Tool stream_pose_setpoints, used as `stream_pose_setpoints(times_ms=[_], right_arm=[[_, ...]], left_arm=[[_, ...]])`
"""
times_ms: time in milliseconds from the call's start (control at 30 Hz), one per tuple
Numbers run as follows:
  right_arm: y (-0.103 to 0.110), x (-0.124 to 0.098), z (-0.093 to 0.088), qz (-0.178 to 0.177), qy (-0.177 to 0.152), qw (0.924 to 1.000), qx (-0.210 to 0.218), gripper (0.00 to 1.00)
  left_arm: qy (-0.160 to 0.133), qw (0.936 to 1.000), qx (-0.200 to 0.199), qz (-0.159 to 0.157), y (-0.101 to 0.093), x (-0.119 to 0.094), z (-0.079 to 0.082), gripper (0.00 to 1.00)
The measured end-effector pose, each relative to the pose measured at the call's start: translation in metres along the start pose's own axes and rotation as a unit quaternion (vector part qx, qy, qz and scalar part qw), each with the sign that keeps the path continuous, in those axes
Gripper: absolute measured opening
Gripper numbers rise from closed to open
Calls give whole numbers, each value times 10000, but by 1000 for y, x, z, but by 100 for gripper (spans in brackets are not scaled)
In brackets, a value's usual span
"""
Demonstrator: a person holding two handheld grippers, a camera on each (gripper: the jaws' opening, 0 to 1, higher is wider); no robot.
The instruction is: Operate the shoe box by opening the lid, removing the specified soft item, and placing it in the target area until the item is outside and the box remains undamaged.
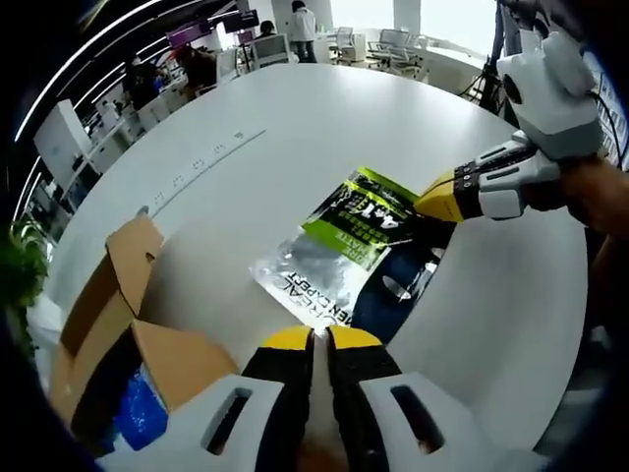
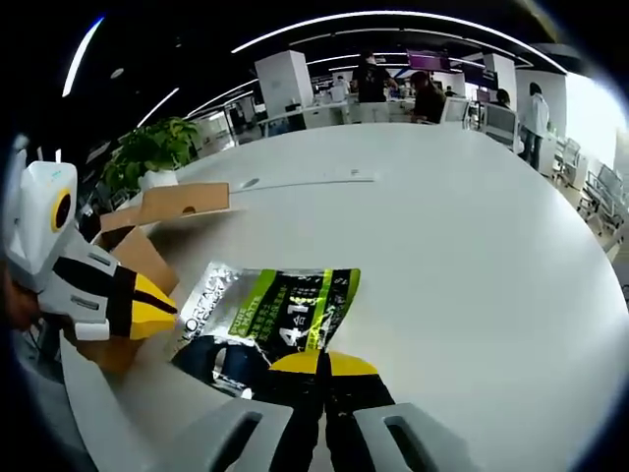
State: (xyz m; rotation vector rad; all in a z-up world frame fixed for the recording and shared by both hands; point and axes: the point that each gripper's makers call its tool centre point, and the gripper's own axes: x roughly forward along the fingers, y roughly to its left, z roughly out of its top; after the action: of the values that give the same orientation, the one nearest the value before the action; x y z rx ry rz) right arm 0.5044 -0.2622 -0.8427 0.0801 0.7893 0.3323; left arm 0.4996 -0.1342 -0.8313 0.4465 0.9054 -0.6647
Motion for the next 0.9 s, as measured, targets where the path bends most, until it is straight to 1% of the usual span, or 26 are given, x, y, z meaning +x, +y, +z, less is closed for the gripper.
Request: stream_pose_setpoints(times_ms=[67, 167, 300, 400, 533, 633, 900], right_arm=[[0, 0, 0, -39, 14, 10000, -15, 0], [0, -1, -1, -93, 24, 9999, 84, 0], [1, -1, -2, -95, 35, 9998, 142, 0], [3, -1, -2, -89, 51, 9999, 127, 0], [8, 2, -2, -50, 55, 9999, 101, 0], [15, 4, -1, 28, 79, 9999, 93, 0], [22, 8, 0, 82, 121, 9999, 39, 0]], left_arm=[[-47, 10000, -24, -40, -1, -3, 2, 7], [-152, 9999, -46, -66, -2, -5, 7, 11], [-254, 9996, -99, -101, -3, -10, 11, 12], [-313, 9993, -146, -110, 1, -14, 14, 12], [-409, 9988, -250, -110, 5, -19, 17, 13], [-505, 9981, -335, -122, 7, -24, 20, 14], [-550, 9975, -422, -116, 14, -30, 19, 14]])
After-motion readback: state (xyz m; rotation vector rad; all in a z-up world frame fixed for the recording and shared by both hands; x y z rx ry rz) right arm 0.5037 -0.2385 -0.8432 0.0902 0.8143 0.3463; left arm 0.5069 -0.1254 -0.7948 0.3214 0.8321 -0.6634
